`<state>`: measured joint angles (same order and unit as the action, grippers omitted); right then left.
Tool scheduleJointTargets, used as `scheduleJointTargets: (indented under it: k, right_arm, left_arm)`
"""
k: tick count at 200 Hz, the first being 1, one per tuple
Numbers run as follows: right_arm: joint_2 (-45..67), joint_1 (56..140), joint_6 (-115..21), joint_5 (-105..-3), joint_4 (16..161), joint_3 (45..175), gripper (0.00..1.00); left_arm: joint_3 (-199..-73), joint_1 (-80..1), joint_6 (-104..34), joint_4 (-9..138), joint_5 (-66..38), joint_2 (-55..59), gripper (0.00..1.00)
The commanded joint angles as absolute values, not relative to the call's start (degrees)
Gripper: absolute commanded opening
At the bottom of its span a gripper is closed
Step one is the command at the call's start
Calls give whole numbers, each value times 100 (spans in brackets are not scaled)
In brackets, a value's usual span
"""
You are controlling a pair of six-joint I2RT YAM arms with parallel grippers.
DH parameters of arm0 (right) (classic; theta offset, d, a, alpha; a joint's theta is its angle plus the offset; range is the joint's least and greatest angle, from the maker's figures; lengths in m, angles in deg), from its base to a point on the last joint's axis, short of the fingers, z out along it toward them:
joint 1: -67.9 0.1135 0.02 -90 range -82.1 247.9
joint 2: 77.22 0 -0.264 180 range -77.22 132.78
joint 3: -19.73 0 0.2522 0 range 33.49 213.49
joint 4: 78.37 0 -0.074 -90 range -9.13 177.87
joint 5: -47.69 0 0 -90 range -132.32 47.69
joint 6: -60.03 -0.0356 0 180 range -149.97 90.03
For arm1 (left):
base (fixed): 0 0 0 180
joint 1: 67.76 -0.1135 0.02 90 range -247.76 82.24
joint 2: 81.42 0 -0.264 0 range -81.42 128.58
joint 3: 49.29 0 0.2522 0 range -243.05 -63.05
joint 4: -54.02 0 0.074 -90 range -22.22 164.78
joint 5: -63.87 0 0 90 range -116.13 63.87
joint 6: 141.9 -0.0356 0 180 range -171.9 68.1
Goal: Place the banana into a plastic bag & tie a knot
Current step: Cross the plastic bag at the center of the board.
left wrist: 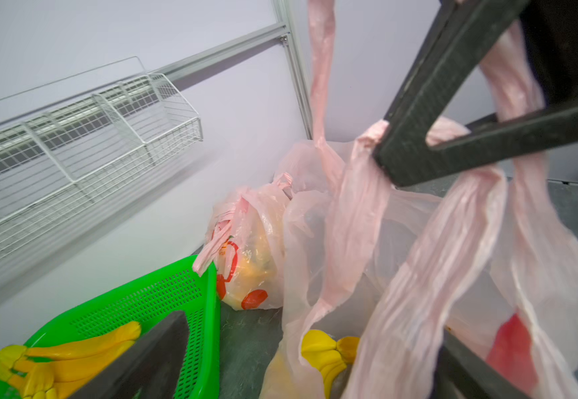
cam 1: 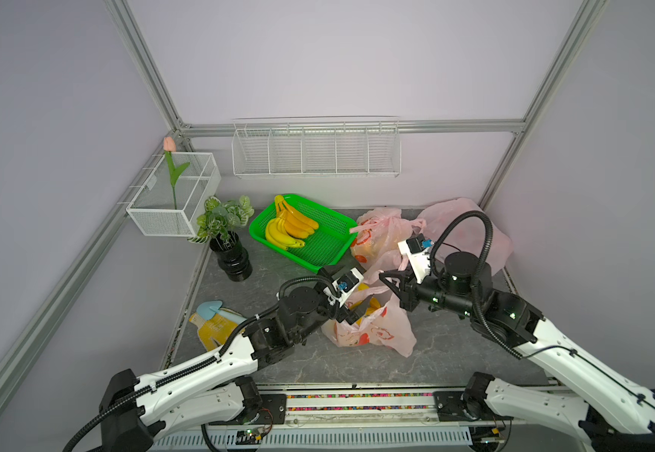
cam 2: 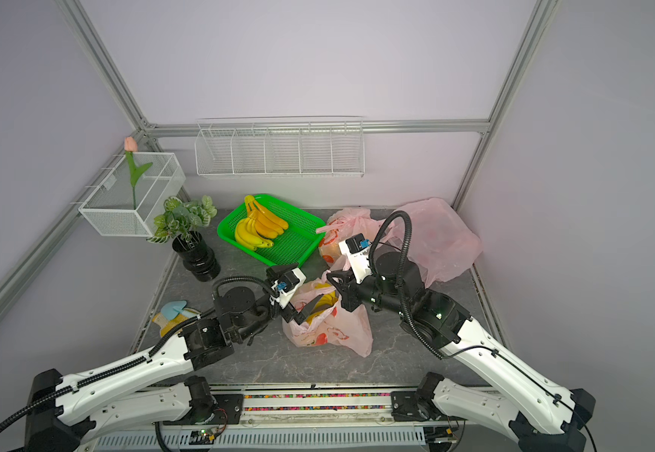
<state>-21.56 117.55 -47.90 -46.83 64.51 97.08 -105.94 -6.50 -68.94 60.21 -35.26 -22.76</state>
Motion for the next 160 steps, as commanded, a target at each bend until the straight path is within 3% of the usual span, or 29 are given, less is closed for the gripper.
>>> scheduleJointTargets:
  k: [1,78,108,123,133,147,160]
  right_arm:
    - [-2103,11747,-4410,-5105,6560,9752,7]
    - [-2341,11654,-4278,-5490,6923,9469,7]
    - [-2381,11346,-4379,-5548,7047,9335,7]
    - [-2335,11159,-4383,-5638,6984,9342,7]
    - [-2304,11067,-4329,-5657,6883,9382,11]
    - [-2328,11006,-4256,-5509,6702,9437,28]
    - [-2412,10967,-4245,-5330,6603,9428,38]
  left_arm:
    - [-10955,-689,-6816,6057,-2964,-1935,96]
    - [-10996,-1162,-6504,5595,-2148,-1249,46]
    - [-11091,-1192,-6403,5658,-2151,-1080,11]
    - [-11114,-1195,-6291,5710,-2312,-1087,0]
    - [-11116,-1203,-6155,5722,-2535,-1138,0]
    - [-11095,-1212,-6009,5724,-2865,-1207,0]
    - [-11113,-1212,-5913,5785,-3091,-1243,0]
